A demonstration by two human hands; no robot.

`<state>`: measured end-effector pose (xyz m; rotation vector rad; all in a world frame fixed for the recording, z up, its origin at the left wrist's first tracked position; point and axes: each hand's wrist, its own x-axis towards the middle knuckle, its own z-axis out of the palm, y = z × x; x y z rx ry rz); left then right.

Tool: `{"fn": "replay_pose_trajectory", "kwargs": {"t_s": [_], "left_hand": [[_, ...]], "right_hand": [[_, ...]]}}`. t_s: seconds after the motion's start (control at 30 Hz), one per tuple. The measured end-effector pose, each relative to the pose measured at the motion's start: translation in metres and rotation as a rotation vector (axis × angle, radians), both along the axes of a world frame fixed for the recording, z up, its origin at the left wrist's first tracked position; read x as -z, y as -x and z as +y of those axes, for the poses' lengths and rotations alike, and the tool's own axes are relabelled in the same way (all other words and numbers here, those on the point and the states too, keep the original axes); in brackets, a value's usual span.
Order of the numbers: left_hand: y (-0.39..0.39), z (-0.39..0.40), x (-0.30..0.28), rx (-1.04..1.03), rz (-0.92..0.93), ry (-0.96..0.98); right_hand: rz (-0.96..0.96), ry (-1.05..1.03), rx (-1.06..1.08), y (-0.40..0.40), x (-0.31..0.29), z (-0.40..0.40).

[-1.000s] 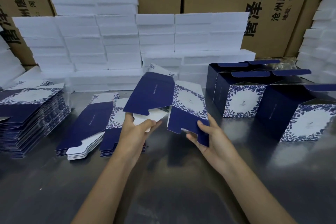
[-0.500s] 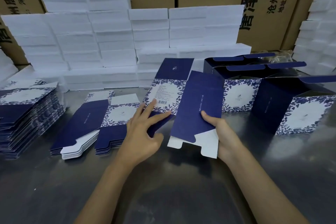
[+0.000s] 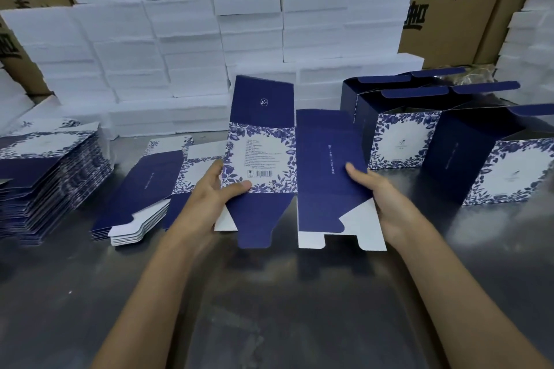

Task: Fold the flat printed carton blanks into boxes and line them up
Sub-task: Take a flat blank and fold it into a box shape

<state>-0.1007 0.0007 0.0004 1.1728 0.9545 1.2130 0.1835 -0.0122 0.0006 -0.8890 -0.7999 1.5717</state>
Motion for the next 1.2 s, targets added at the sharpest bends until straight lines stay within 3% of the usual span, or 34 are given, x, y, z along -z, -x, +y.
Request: {"fn": "replay_pose_trajectory", "kwargs": {"t_s": [0.07, 0.23, 0.47, 0.63, 0.77, 0.83, 0.93, 1.07, 1.2], "left_hand": [[-0.003, -0.001, 0.0, 0.012, 0.027, 0.011], [-0.007, -0.004, -0.004, -0.221, 0.051, 0.102], [-0.01, -0.012, -0.009, -0.113, 0.134, 0.021], [-0.016, -0.009, -0.007, -0.333, 0.214, 0.004], [-0.017, -0.009, -0.007, -0.432, 0.118, -0.008], [-0.019, -0.008, -0.007, -0.434, 0.078, -0.023], [-0.02, -0.007, -0.008, -0.383, 0.102, -0.013], [-0.025, -0.012, -0.01, -0.177, 0.272, -0.134], [-0.038, -0.027, -0.017, 0.067, 0.418, -0.13]], "right_hand": [[-0.02, -0.021, 0.03, -0.002, 0.002, 0.003], [-0.131, -0.043, -0.065, 0.0, 0.005, 0.004], [-0.158, -0.041, 0.049, 0.004, 0.002, 0.005], [-0.192, -0.076, -0.047, 0.0, -0.001, 0.001], [-0.204, -0.075, -0.132, -0.008, -0.002, -0.003], [-0.239, -0.067, -0.064, -0.01, -0.004, -0.003], [-0.208, -0.015, 0.066, -0.015, -0.009, -0.002], [-0.178, 0.081, 0.037, -0.023, -0.011, -0.007], [-0.104, 0.034, 0.014, -0.018, -0.014, -0.01]]}}
